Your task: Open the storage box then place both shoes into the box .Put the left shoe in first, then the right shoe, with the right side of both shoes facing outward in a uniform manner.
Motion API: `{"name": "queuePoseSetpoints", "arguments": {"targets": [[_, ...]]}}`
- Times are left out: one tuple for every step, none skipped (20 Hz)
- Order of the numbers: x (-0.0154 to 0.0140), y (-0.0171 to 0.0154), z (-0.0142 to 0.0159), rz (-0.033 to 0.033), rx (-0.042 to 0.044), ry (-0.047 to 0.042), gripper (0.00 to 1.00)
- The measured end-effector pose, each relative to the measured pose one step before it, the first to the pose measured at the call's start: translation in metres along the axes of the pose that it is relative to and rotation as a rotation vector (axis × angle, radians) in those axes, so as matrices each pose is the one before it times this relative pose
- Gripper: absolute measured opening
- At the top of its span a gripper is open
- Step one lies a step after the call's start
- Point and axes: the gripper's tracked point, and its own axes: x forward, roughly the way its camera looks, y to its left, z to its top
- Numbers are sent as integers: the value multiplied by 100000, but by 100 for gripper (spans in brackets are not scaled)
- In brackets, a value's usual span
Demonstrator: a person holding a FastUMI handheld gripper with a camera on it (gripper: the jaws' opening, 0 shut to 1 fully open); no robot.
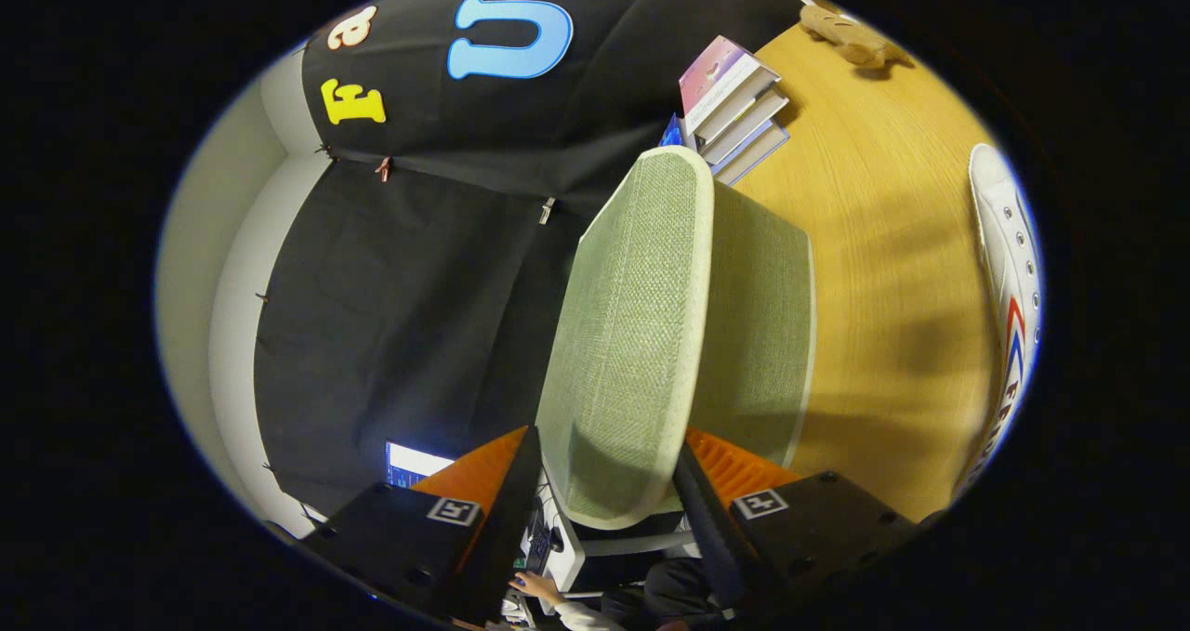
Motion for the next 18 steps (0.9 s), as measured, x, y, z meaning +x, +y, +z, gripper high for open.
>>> {"name": "queuePoseSetpoints", "arguments": {"targets": [[199, 29, -101, 28, 946, 899, 77], [-197, -161, 42, -1284, 842, 166, 73], [-271, -394, 697, -2190, 1484, -3239, 51], [-43, 304, 665, -90, 2528, -1370, 29], [-512, 273, 430, -899, 2215, -1252, 24], [99, 62, 251, -1256, 1486, 182, 12], [54, 153, -420, -243, 1353, 870, 10], [-72, 164, 251, -1668, -350, 841, 6], [-44, 142, -330, -1160, -1011, 764, 5], [348, 588, -418, 63, -1712, 2191, 5], [-487, 586, -94, -791, -1924, 751, 5], [-35, 598, 322, -680, -1639, 240, 5], [-196, 756, 145, -553, -1223, 545, 5], [-4, 710, 383, -568, -1017, -40, 6], [85, 838, 294, 182, -1092, 49, 6], [104, 872, 213, -20, -1097, 470, 6], [172, 1035, 107, 134, -787, 430, 6], [283, 1321, 350, 1041, -977, 65, 6]]}}
